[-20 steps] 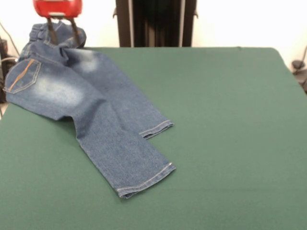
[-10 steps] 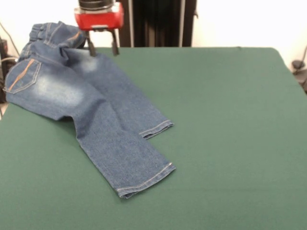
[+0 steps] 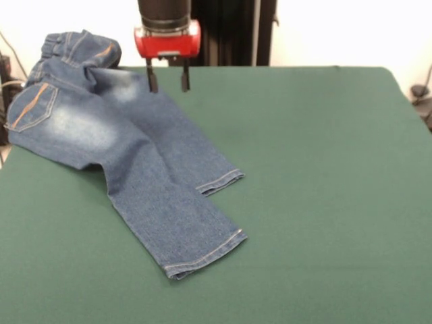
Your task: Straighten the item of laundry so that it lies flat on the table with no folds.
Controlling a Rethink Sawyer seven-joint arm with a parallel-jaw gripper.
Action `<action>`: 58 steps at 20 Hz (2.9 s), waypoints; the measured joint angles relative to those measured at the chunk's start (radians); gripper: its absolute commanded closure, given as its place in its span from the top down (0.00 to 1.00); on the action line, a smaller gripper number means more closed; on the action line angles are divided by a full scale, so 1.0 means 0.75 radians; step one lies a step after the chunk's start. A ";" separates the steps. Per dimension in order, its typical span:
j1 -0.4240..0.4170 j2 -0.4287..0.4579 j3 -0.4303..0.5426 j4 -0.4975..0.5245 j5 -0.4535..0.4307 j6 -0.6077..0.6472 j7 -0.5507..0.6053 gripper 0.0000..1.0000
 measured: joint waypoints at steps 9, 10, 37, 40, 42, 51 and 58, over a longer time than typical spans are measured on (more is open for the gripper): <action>0.126 0.193 -0.188 -0.062 -0.003 -0.351 0.000 1.00; 0.127 0.207 -0.195 -0.063 -0.003 -0.382 0.000 1.00; 0.100 0.282 -0.209 -0.068 0.002 -0.525 0.000 0.00; 0.100 0.284 -0.210 -0.068 0.016 -0.525 0.000 0.00; 0.100 0.285 -0.210 -0.068 0.030 -0.525 0.000 0.00; 0.112 0.291 -0.223 -0.067 0.126 -0.524 0.000 0.00; 0.156 0.295 -0.263 -0.067 0.218 -0.524 0.000 0.00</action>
